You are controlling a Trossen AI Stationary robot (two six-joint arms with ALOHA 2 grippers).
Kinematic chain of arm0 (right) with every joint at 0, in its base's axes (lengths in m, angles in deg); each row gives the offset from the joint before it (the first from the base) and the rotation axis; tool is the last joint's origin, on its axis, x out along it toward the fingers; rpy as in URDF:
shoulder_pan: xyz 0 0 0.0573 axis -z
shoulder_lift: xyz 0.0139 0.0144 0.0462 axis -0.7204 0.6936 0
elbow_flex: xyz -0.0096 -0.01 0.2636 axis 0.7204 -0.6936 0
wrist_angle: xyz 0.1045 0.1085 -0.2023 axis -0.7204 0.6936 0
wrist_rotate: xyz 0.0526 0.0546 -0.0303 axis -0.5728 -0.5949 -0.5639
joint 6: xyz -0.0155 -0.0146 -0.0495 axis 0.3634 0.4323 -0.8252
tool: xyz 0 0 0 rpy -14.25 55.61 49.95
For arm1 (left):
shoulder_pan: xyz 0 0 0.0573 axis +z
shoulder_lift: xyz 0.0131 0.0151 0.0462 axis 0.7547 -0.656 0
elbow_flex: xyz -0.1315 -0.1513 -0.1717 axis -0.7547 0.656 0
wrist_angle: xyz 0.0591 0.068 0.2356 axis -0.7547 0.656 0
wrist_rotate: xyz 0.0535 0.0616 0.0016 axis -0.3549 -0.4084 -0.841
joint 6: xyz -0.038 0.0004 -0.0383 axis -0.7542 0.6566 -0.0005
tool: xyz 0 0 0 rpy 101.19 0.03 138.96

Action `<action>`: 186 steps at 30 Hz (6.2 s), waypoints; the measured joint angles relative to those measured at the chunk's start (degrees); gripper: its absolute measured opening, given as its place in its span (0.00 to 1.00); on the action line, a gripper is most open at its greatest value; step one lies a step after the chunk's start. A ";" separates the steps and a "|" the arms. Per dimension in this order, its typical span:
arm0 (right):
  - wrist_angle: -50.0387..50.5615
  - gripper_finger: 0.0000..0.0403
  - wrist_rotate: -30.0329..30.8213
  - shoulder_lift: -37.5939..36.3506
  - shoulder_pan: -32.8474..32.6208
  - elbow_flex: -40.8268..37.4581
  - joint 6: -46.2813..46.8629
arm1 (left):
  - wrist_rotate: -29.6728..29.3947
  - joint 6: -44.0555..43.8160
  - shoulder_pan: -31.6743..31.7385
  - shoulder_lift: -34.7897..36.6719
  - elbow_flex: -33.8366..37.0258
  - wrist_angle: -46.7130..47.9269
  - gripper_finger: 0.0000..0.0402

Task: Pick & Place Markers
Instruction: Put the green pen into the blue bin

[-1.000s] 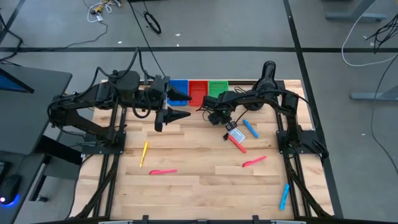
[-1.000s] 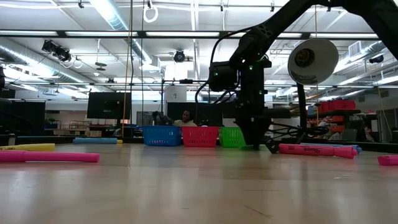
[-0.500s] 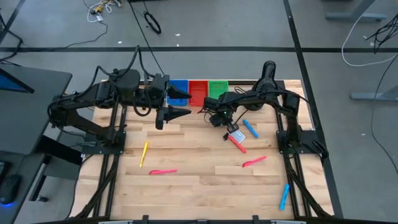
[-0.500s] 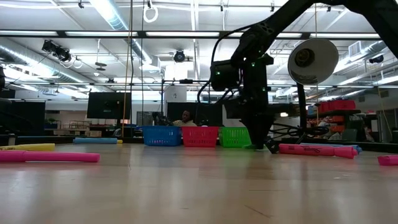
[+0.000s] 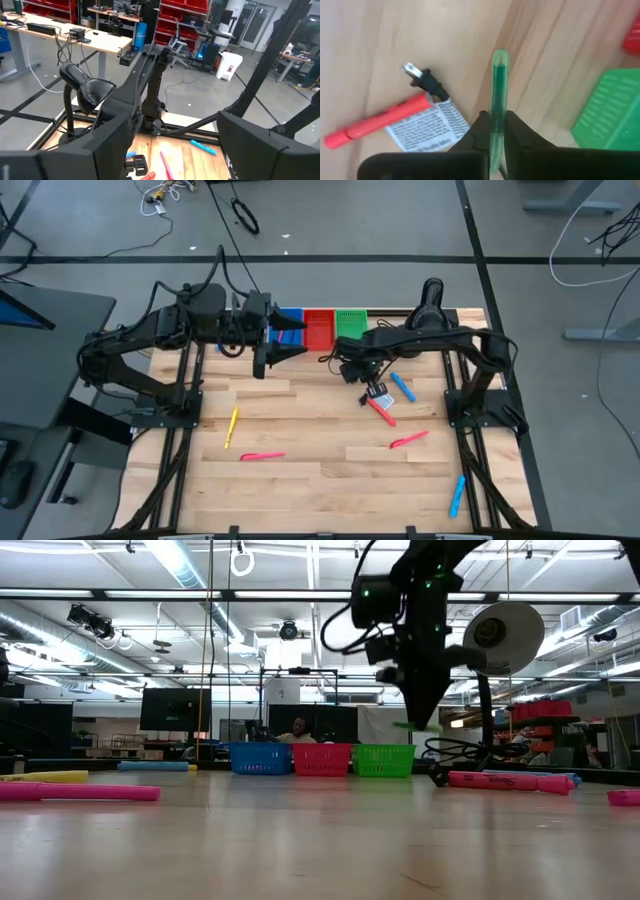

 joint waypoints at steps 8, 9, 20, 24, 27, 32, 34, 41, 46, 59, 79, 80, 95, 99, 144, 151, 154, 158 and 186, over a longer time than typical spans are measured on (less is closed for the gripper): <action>0.64 0.04 -0.02 -5.78 -2.13 0.04 8.84 | 0.04 -0.46 -0.02 0.00 0.00 -0.02 0.74; 0.71 0.04 -0.37 -6.51 -2.43 0.04 9.75 | 0.06 -0.56 -0.02 0.00 -0.01 -0.04 0.74; 0.06 0.04 -0.85 -13.41 -6.35 0.07 19.14 | 0.04 -0.94 -0.02 0.00 -0.01 -0.08 0.74; -1.86 0.04 -0.86 -15.20 -7.60 0.07 23.42 | -0.25 -1.03 -0.02 0.00 0.00 -0.09 0.74; -4.11 0.04 -1.05 -16.01 -8.28 0.07 25.68 | -0.48 -1.05 -0.02 0.00 -0.02 -0.07 0.74; -12.33 0.04 -1.46 -17.24 -8.43 0.08 30.32 | -0.53 -0.92 0.02 0.00 -0.02 -0.09 0.74; -16.75 0.04 -1.98 -18.61 -8.41 0.09 31.82 | -0.57 -0.92 0.02 0.00 -0.02 -0.07 0.74; -30.29 0.04 -3.62 -24.13 -8.41 0.15 36.71 | -0.61 -0.65 0.02 0.00 -0.02 -0.08 0.74; -40.48 0.04 -8.15 -25.82 -8.42 0.17 39.65 | -0.61 -0.60 0.02 0.00 -0.02 -0.16 0.74; -59.91 0.04 -16.66 -25.78 -10.34 0.17 46.58 | -0.59 -0.50 -0.28 0.00 -0.02 -0.69 0.74; -48.22 0.04 -13.15 -20.30 -9.30 13.19 44.50 | -0.17 0.04 -0.73 -3.91 -0.01 -10.31 0.74; -48.39 0.04 -13.21 -20.03 -9.17 13.53 44.37 | -0.17 0.04 -0.70 -3.91 -0.02 -11.01 0.74; -49.67 0.04 -14.75 -19.64 -9.13 14.08 43.98 | -0.50 0.98 -0.68 -3.89 -0.02 -10.56 0.62; -49.67 0.04 -14.75 -19.64 -9.13 14.08 44.19 | -0.52 0.64 -0.70 -3.89 -0.02 -10.56 0.46; -41.94 0.35 -14.18 -27.92 -8.22 14.14 37.29 | -3.19 39.85 4.21 -3.78 -0.02 10.32 0.09; -41.99 0.35 -14.16 -28.98 -8.24 14.14 37.32 | -1.59 47.39 8.70 -5.67 -0.02 20.28 0.09; -41.11 0.35 -14.16 -28.92 -8.21 14.14 37.54 | 0.33 50.23 10.30 -8.15 -0.02 22.97 0.09; -39.09 0.35 -14.16 -28.91 -8.21 14.14 35.70 | 1.55 54.45 11.61 -12.33 -0.02 26.13 0.09; -37.68 0.35 -8.30 -28.87 -8.24 14.10 25.44 | -2.29 90.87 22.69 -32.21 0.00 35.33 0.09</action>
